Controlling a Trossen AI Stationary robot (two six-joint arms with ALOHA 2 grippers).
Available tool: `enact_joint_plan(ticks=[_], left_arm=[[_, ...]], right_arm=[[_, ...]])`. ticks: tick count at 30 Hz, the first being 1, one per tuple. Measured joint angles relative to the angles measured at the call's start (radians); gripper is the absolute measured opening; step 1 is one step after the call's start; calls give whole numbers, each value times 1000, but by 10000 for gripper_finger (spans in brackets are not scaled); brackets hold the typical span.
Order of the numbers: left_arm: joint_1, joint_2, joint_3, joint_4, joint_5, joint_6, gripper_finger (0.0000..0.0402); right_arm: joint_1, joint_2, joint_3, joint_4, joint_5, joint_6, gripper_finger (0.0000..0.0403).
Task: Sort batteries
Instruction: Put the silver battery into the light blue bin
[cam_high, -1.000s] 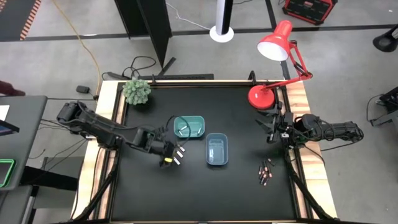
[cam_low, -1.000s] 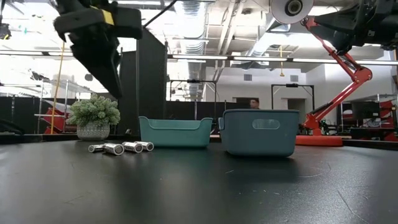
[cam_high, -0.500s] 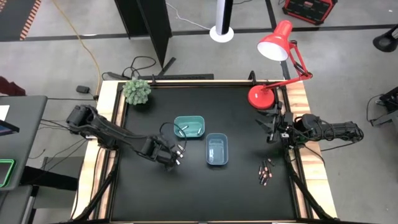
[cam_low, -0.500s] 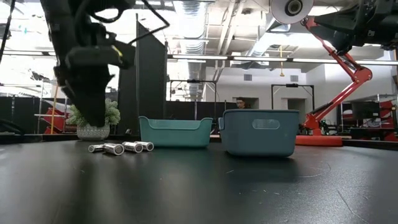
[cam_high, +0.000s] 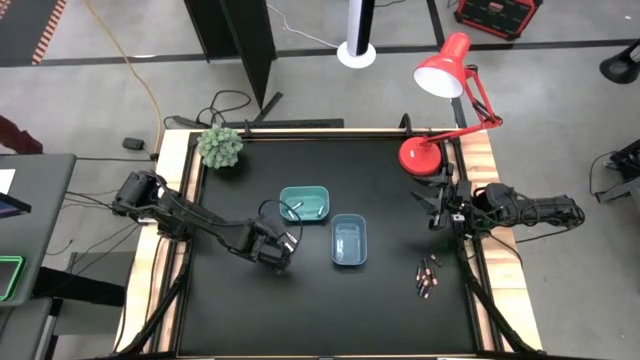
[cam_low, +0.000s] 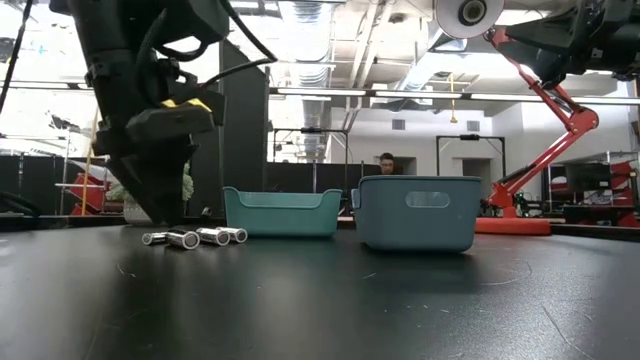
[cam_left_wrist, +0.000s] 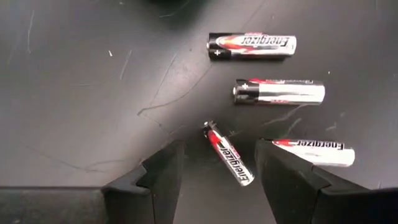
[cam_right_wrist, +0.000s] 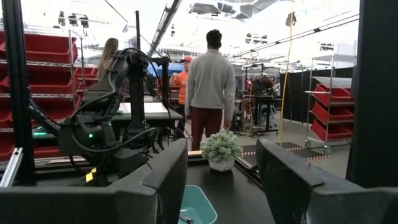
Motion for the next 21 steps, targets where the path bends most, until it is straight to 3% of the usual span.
enact_joint_plan(ticks=[16, 21], left_arm=[[23, 62, 0, 5, 31, -66, 192], [23, 91, 4, 31, 38, -41, 173]], right_arm=[[0, 0, 0, -11, 0, 2, 207], [0, 0, 0, -17, 0, 1, 207]])
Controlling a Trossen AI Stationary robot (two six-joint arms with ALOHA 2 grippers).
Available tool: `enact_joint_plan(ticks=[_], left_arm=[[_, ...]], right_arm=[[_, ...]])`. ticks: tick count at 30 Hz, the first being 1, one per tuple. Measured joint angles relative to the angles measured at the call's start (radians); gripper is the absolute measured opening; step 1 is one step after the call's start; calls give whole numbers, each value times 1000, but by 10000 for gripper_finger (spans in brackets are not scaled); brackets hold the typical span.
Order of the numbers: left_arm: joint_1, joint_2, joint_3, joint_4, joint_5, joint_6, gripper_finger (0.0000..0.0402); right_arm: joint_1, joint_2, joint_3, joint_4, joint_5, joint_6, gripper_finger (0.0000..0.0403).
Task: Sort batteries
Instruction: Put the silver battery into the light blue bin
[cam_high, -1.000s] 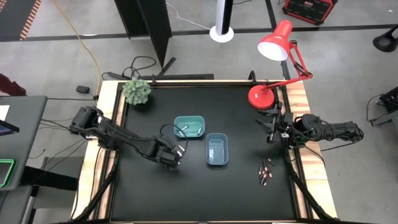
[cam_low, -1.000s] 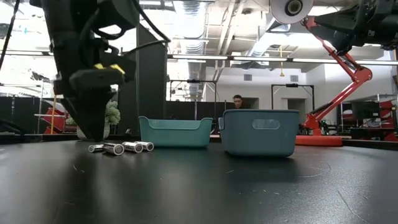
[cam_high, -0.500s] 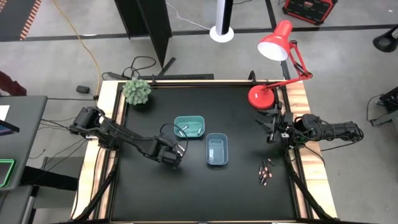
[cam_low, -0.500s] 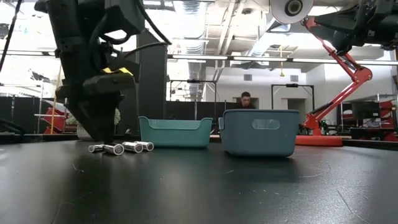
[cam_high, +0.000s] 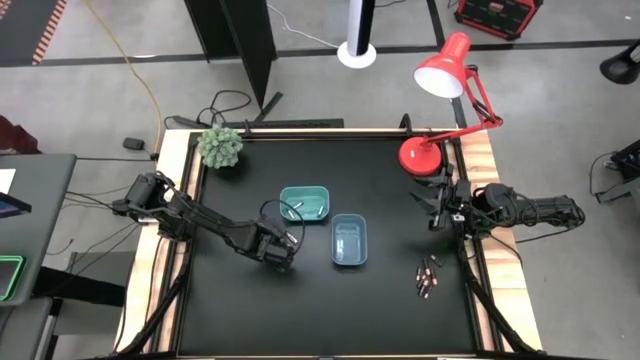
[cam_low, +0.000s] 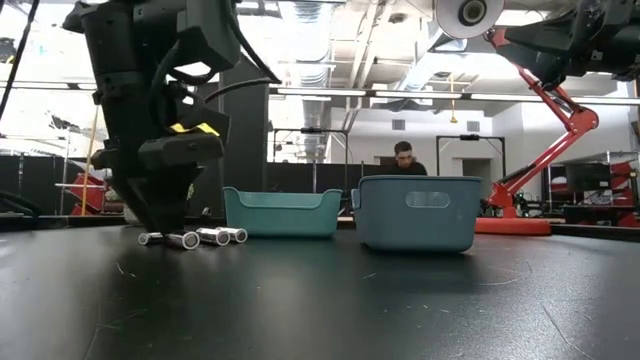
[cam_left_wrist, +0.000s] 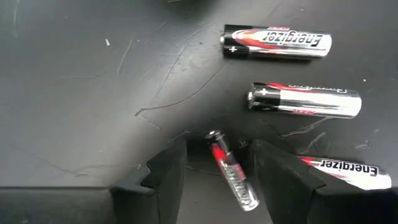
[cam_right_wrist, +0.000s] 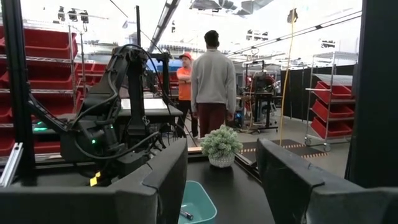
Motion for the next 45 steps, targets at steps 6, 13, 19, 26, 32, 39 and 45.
enact_joint_plan(ticks=[6, 13, 19, 26, 32, 39, 45], left_arm=[[0, 1, -1, 8, 9, 23, 119], [0, 3, -2, 6, 16, 64, 26], [-1, 4, -3, 3, 4, 91, 16], [-1, -3, -3, 0, 0, 120, 16], [-4, -49, -8, -12, -22, 153, 16], [-4, -120, -8, -20, -45, 218, 16], [-4, -171, -7, -12, -55, 290, 16]], right_arm=[[0, 0, 0, 0, 0, 0, 207], [0, 0, 0, 0, 0, 0, 207], [0, 0, 0, 0, 0, 0, 207], [0, 0, 0, 0, 0, 1, 207], [0, 0, 0, 4, 0, 1, 207], [0, 0, 0, 4, 0, 1, 207], [0, 0, 0, 4, 0, 1, 207]])
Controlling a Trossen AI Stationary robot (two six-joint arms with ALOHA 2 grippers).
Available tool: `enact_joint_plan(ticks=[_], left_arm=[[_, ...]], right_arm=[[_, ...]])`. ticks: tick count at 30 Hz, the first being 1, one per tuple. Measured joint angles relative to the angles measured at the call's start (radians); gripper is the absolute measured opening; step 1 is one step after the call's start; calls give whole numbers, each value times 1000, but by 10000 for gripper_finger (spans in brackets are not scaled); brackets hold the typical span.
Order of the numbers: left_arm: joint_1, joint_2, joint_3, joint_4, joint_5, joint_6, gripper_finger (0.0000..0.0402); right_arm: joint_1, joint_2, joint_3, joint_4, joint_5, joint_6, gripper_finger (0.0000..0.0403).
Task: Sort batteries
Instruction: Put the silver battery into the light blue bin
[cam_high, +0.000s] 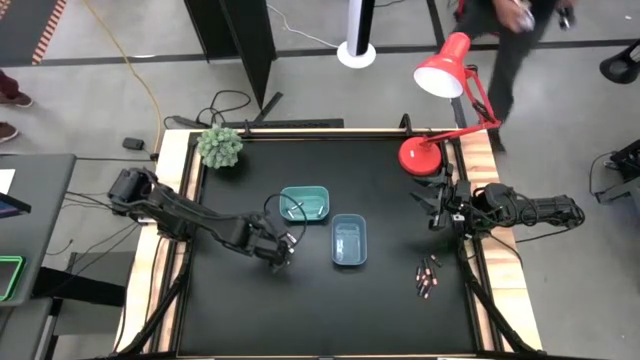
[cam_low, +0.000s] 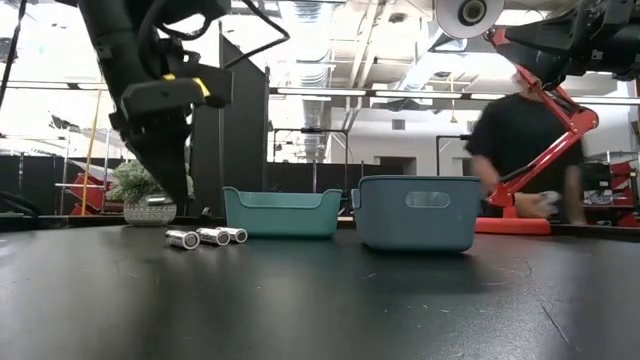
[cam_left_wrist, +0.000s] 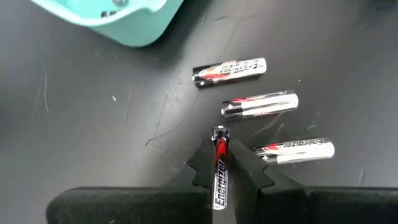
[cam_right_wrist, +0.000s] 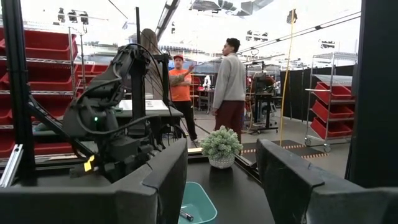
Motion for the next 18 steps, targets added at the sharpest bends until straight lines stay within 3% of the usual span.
enact_joint_plan(ticks=[10, 18], left_arm=[[7, -74, 1, 117, -62, 242, 16], [114, -80, 3, 332, -133, 430, 15]], right_arm=[[0, 0, 0, 0, 0, 0, 207], [0, 0, 0, 0, 0, 2, 207]])
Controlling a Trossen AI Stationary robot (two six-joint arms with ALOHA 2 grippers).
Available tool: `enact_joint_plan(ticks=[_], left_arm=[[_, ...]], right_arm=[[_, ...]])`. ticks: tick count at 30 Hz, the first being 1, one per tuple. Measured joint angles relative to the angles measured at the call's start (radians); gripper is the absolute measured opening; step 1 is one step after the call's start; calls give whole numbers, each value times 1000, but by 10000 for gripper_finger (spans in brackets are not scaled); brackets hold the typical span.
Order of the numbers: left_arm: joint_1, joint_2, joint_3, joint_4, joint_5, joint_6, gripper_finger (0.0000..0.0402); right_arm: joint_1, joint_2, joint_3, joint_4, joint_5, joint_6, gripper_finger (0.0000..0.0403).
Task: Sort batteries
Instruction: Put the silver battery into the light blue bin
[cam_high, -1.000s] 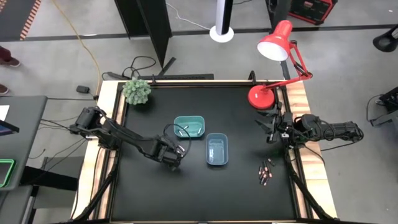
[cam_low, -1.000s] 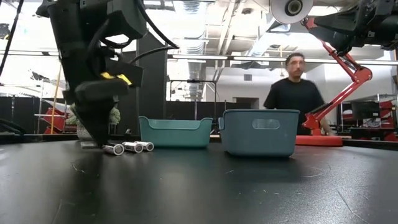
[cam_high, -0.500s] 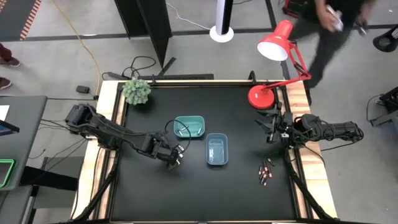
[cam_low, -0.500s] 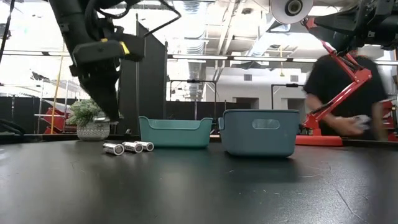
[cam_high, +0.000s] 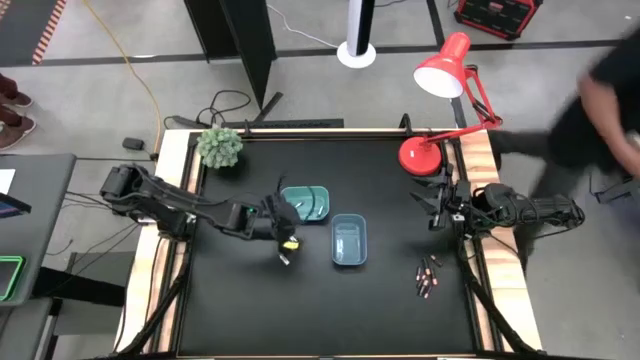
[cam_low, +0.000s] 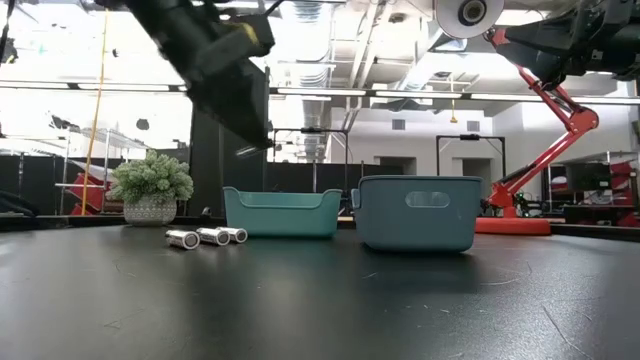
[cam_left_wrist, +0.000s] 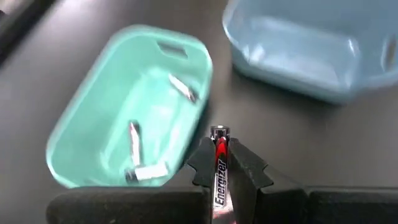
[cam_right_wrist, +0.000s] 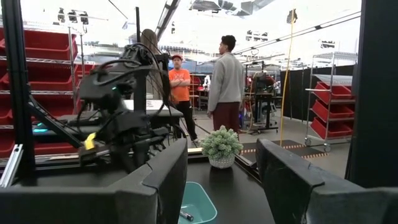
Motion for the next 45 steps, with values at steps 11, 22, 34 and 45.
enact_joint_plan(ticks=[11, 22, 34, 45], left_arm=[[186, 0, 0, 38, 28, 125, 16], [222, 0, 0, 33, 25, 147, 94], [172, 0, 0, -64, 41, 146, 133], [-10, 0, 0, -77, 135, 242, 102]], right_arm=[[0, 0, 0, -1, 0, 16, 207], [0, 0, 0, -4, 0, 15, 207], [0, 0, 0, -5, 0, 15, 207], [0, 0, 0, -5, 0, 15, 207]])
